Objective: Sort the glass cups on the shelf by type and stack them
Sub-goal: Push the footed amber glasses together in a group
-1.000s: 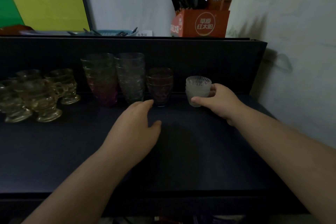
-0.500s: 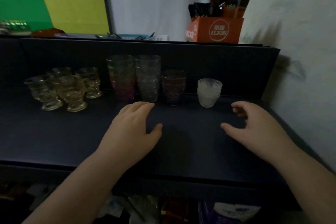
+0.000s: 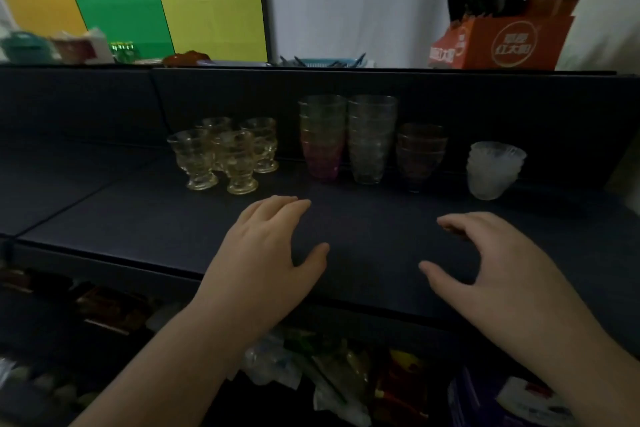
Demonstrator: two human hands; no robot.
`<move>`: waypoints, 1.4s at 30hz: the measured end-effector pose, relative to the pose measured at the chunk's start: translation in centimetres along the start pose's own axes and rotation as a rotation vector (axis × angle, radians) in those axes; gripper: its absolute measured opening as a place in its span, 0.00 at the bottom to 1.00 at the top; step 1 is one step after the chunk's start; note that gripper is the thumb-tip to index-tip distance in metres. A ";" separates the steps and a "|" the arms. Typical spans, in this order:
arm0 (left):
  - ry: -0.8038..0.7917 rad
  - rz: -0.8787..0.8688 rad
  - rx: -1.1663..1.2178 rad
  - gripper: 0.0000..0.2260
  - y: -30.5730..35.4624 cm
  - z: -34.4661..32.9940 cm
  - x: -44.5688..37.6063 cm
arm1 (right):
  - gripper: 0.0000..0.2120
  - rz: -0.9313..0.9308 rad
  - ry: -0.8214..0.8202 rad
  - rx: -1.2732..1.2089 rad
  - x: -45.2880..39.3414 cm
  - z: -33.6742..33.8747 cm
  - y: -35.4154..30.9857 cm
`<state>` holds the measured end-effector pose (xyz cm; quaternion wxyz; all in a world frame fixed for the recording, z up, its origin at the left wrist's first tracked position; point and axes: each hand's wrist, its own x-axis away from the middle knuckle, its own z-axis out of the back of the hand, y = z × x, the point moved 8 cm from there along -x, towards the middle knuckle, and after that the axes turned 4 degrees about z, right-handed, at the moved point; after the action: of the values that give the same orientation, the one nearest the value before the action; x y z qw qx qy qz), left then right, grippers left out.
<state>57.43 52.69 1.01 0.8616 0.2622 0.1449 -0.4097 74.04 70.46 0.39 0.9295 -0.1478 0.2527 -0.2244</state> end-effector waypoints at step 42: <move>-0.501 0.270 0.681 0.44 -27.3 -1.8 -18.9 | 0.28 -0.290 0.061 -0.509 -20.4 -19.9 -16.6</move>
<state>24.24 51.29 -0.77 0.7803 0.4404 -0.2473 -0.3689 41.90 63.06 -1.45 0.8127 -0.4040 0.3050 -0.2886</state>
